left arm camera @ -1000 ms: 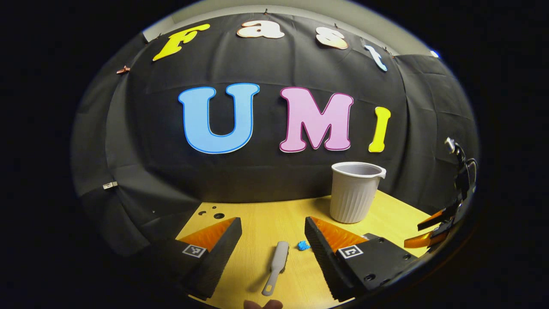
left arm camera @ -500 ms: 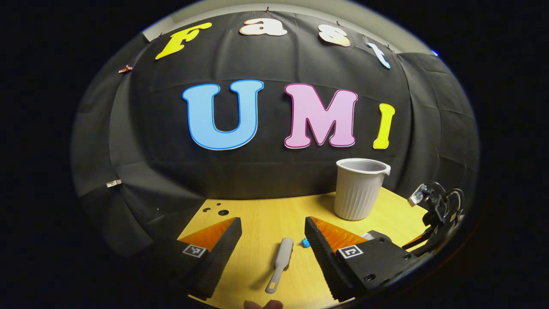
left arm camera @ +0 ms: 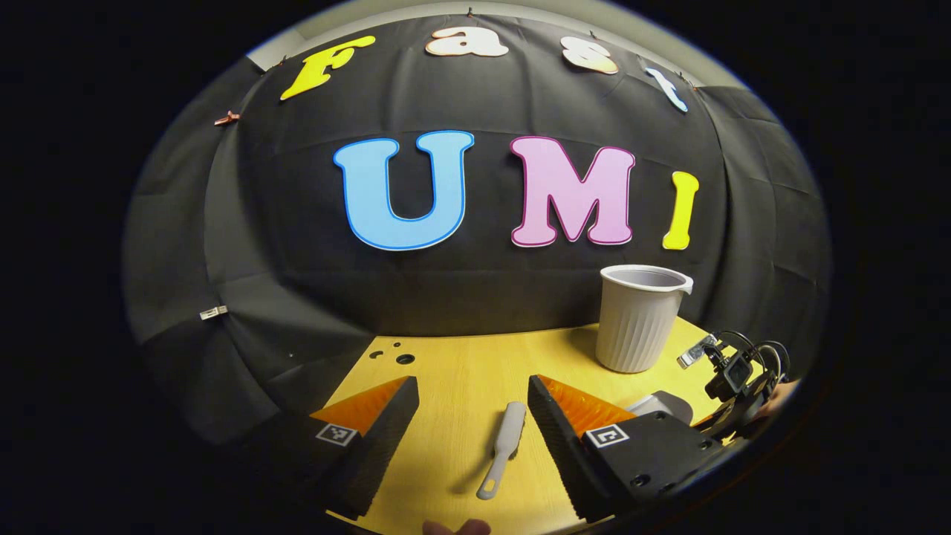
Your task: Pick up the small broom and dustpan from the desktop, sweep the trash into the dustpan with the broom, and then empty the trash into the garbage bin.
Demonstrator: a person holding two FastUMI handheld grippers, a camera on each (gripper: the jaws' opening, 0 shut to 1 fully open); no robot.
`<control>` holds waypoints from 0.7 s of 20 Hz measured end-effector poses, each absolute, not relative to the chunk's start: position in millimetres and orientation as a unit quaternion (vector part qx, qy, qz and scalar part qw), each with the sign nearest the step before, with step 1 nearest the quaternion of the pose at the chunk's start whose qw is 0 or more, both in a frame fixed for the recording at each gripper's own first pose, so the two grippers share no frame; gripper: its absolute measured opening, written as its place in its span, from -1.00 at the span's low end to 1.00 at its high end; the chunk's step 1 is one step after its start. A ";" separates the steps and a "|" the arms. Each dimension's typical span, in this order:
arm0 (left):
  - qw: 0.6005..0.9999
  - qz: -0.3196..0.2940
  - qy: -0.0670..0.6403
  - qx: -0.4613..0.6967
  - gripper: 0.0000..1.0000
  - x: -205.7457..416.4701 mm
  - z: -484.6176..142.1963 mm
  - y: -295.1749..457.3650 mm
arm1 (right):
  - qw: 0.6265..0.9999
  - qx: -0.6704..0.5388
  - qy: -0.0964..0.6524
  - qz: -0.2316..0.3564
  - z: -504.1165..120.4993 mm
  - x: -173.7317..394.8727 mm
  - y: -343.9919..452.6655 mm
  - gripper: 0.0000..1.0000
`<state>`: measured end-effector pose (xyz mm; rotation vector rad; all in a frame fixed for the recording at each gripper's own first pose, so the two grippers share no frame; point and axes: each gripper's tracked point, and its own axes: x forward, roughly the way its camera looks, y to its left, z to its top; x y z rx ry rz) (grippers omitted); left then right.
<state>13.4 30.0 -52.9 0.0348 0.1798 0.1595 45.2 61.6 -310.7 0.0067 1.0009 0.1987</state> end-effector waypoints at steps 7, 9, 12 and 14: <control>0.991 0.090 0.097 0.016 0.92 13.6 -58.7 34.4 | 0.865 0.013 0.492 0.097 -322.8 47.9 65.7 -0.34; 0.991 0.090 0.100 0.016 0.92 16.6 -60.7 33.9 | 0.867 0.004 0.487 0.107 -322.3 47.4 66.0 -0.09; 0.991 0.086 0.103 0.016 0.92 21.2 -62.9 32.4 | 0.865 0.014 0.488 0.111 -322.5 47.2 64.5 -0.22; 0.992 0.070 0.104 0.007 0.92 26.4 -66.5 27.4 | 0.872 0.008 0.476 0.109 -321.8 49.9 62.7 -0.24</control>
